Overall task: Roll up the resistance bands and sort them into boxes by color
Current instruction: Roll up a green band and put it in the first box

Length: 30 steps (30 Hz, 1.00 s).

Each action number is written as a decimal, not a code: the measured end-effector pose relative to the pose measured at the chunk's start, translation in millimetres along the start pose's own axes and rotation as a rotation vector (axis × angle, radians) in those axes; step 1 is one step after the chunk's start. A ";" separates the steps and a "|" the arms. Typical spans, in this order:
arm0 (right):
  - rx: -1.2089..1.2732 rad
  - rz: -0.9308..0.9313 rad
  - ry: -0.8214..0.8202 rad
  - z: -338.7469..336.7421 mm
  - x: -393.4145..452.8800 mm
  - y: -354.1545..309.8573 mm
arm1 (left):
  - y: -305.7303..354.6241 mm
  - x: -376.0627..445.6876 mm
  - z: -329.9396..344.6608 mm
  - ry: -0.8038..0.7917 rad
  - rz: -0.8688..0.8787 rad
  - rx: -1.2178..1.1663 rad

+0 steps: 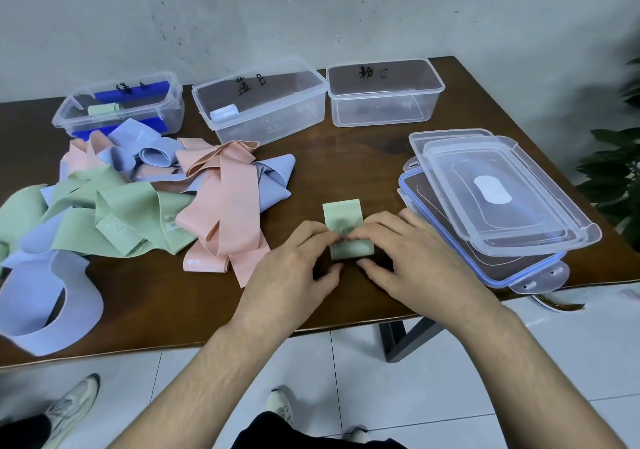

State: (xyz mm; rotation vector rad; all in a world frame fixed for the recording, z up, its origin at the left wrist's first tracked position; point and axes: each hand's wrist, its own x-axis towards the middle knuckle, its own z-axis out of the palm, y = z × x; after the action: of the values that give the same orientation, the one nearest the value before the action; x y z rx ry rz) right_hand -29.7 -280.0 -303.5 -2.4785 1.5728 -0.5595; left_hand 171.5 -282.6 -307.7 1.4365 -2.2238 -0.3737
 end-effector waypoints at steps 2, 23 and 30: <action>0.023 0.016 -0.001 1.1 3.0 -0.5 | -0.8 4.1 0.0 -0.032 -0.014 0.001; 0.001 -0.050 0.047 -2.8 -33.2 -10.5 | 4.3 -27.5 -5.1 -0.022 0.071 -0.118; 0.015 -0.035 0.125 -2.6 -30.7 -14.8 | 6.1 -18.3 -8.3 -0.108 -0.001 -0.104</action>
State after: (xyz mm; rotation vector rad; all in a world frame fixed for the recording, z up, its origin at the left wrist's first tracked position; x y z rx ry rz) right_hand -30.0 -245.8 -303.3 -2.5082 1.5644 -0.7424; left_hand 177.4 -263.3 -302.0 1.3924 -2.2522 -0.5710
